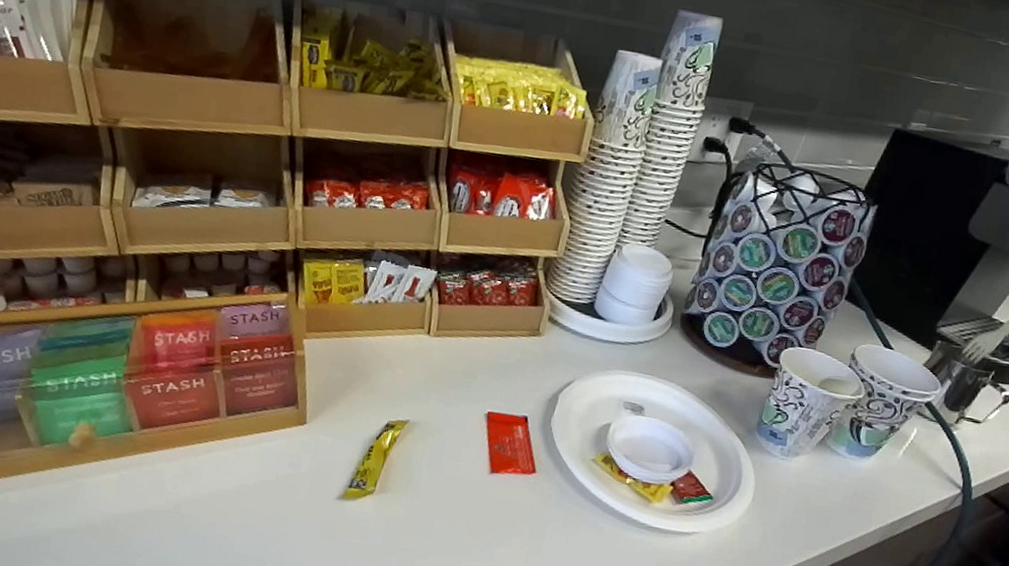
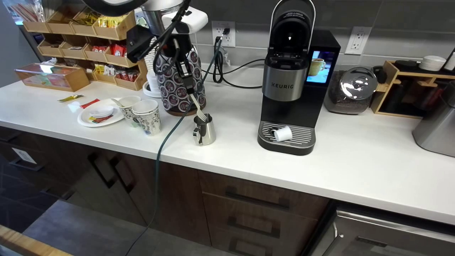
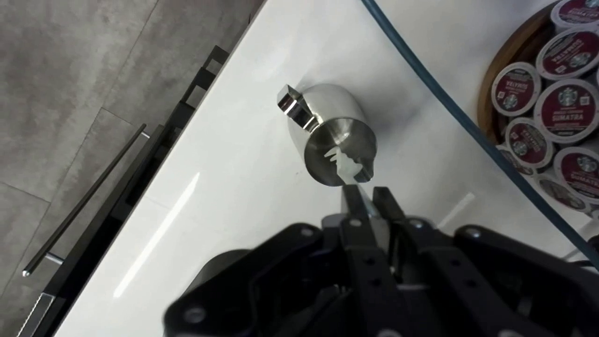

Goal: Move the fork to the silver cup

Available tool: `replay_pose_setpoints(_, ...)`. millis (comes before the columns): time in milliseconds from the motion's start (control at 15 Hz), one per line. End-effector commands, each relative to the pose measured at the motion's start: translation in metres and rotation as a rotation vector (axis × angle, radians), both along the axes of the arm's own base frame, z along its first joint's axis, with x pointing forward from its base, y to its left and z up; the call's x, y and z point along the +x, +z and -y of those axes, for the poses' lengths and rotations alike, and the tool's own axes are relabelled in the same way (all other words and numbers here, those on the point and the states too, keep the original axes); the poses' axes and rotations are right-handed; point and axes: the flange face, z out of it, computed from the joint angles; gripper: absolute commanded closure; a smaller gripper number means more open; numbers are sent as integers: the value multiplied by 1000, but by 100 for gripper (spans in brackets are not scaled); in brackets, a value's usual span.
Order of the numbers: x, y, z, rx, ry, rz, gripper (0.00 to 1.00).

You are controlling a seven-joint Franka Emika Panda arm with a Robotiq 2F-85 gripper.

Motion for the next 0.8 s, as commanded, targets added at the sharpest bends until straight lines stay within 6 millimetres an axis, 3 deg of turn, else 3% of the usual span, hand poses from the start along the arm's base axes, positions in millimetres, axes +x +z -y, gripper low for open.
replay_pose_setpoints(0,9,-17,8,22,-37,-13,97)
replay_pose_setpoints(267,15,-44,10,51,-56,-21,97)
replay_pose_setpoints(400,16,-47,8,84,-66,-10,62)
replay_pose_setpoints(467,16,-40,4,97,-66,4,57)
replay_pose_setpoints(733,-6,35,-29,32,-33,88,26)
